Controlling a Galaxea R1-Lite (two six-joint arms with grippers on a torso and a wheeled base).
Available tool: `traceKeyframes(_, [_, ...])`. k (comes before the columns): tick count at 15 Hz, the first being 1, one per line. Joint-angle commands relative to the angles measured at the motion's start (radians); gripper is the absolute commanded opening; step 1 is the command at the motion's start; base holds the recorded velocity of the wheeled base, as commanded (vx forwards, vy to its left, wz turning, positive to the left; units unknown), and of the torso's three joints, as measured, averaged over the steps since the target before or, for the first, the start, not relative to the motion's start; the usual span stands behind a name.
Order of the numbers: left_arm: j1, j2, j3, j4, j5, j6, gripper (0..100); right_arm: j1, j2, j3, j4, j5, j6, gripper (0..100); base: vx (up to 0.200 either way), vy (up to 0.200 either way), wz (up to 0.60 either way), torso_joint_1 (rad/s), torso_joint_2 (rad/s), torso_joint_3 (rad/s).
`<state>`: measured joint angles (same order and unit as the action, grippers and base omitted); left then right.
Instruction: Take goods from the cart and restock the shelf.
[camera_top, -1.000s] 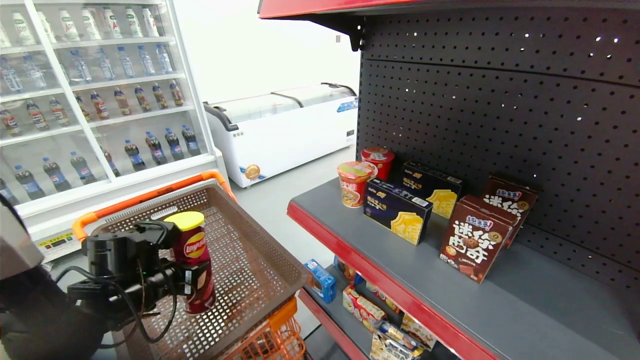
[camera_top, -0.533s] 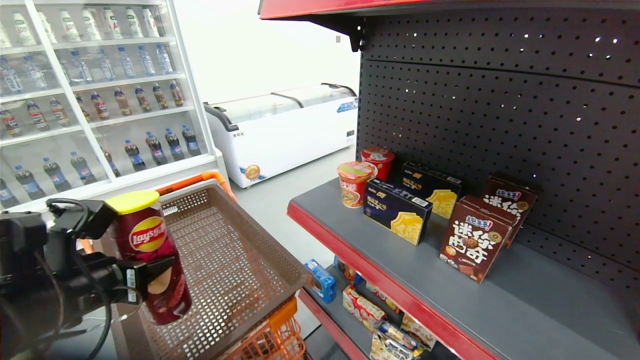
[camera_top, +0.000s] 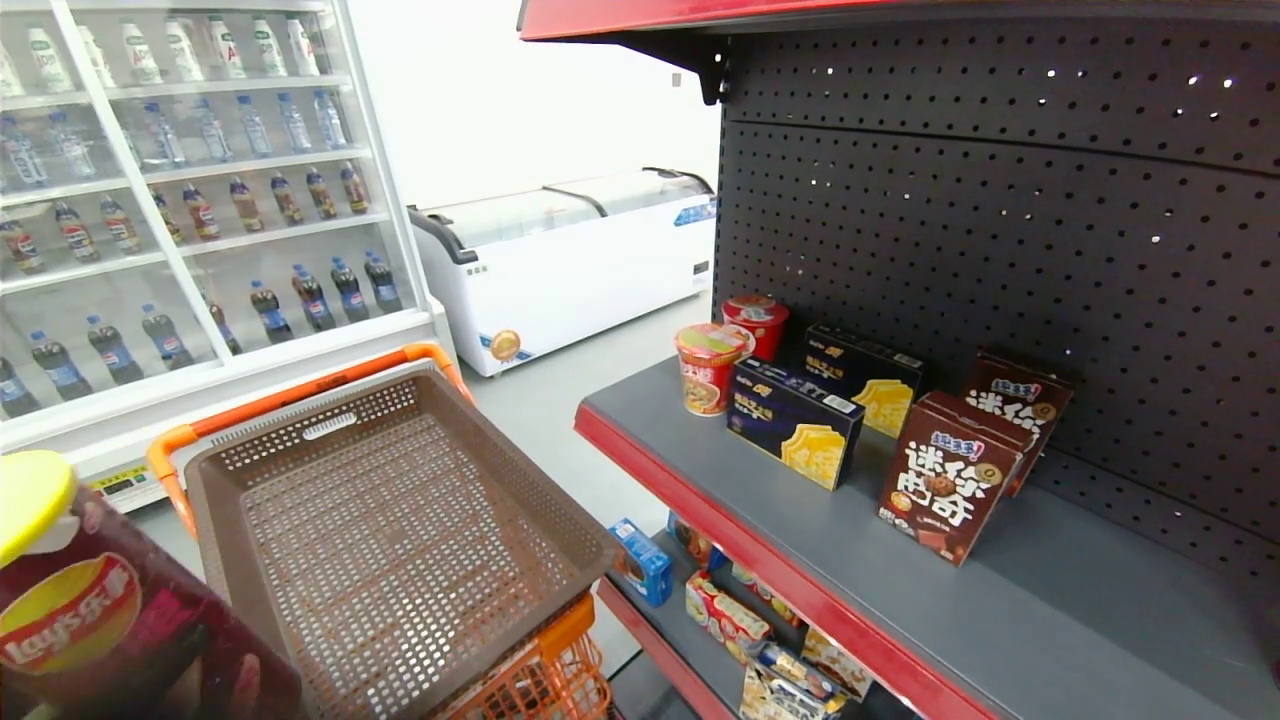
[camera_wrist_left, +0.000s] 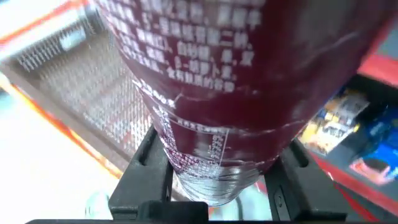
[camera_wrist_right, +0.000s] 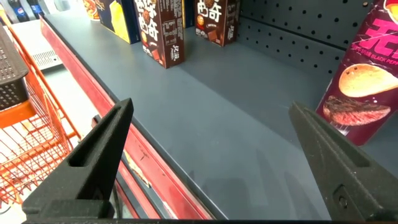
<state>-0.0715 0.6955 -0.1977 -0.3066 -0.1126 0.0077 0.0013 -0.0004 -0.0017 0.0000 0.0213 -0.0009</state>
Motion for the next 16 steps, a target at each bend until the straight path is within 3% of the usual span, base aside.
traceKeyframes(1, [-0.021,-0.232,0.061,0.011,0.025,0.006,0,0.0,0.0,0.0,0.0,0.0,-0.001,100,0.0,0.0,0.0,0.0,0.0,0.0])
traceKeyframes(3, [-0.021,-0.278,0.109,0.009,0.051,0.011,0,0.0,0.0,0.0,0.002,0.002,0.001,100,0.0,0.0,-0.6,0.0,0.0,0.002])
traceKeyframes(5, [-0.021,-0.286,0.11,0.009,0.051,0.023,0,0.002,0.0,-0.001,0.002,0.002,0.001,100,0.0,0.0,-0.6,-0.007,0.0,0.01])
traceKeyframes(16, [-0.021,-0.35,0.136,0.011,0.053,0.021,0,0.0,0.0,0.0,0.002,0.002,0.001,100,0.0,0.0,-0.6,0.001,0.01,0.002])
